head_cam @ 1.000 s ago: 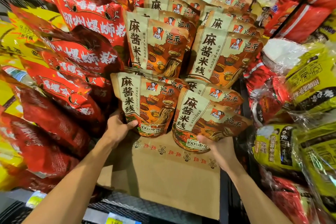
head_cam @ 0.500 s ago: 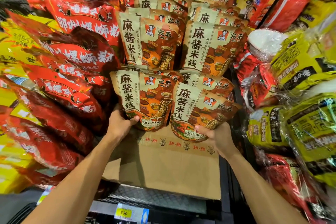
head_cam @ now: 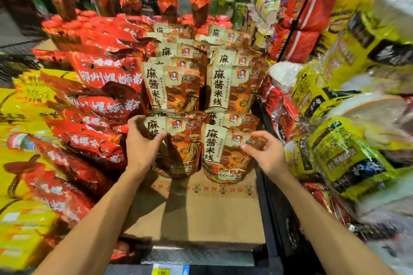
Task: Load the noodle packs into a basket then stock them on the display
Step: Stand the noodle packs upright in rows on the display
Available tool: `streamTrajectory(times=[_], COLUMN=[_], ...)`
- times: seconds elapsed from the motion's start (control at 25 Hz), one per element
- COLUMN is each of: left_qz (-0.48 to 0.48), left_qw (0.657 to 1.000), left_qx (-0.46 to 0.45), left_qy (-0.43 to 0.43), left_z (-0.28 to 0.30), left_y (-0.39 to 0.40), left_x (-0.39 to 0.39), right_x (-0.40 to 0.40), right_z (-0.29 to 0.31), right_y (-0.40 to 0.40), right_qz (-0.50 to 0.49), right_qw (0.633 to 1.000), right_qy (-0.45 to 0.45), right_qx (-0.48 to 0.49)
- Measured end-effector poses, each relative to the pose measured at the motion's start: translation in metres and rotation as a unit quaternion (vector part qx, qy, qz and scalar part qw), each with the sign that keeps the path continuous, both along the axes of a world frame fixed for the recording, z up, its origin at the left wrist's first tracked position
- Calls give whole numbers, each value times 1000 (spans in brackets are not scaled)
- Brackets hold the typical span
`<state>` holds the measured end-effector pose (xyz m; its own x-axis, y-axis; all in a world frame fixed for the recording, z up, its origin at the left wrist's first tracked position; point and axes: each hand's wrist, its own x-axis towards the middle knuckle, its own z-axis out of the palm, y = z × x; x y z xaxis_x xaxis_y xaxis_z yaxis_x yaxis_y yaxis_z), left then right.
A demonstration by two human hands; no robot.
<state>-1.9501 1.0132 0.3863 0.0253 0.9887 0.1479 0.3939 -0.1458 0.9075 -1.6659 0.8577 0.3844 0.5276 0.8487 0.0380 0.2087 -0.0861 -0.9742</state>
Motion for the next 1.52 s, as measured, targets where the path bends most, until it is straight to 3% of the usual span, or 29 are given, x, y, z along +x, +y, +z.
streamTrajectory(times=[0.12, 0.28, 0.44, 0.72, 1.08, 1.4, 1.52], left_qz=[-21, -59, -85, -49, 103, 238, 266], left_qw=[988, 925, 884, 868, 863, 823, 804], left_qx=[69, 125, 145, 136, 88, -42, -63], left_qy=[136, 354, 437, 474, 486, 515, 528], left_z=[17, 44, 77, 130, 152, 141, 127], left_y=[3, 1, -8, -47, -153, -270, -310], left_x=[1, 0, -1, -32, -104, -268, -324], right_x=[-2, -18, -39, -62, -133, -293, -357], right_z=[23, 64, 95, 128, 152, 151, 142], right_y=[1, -1, 2, 4, -13, -42, -54], right_qz=[-22, -29, -11, 37, 169, 305, 344], right_qw=[990, 920, 879, 854, 831, 790, 757], right_qy=[-137, -381, -464, -509, -530, -516, -536], right_qx=[-15, -86, -108, -99, 7, 126, 147])
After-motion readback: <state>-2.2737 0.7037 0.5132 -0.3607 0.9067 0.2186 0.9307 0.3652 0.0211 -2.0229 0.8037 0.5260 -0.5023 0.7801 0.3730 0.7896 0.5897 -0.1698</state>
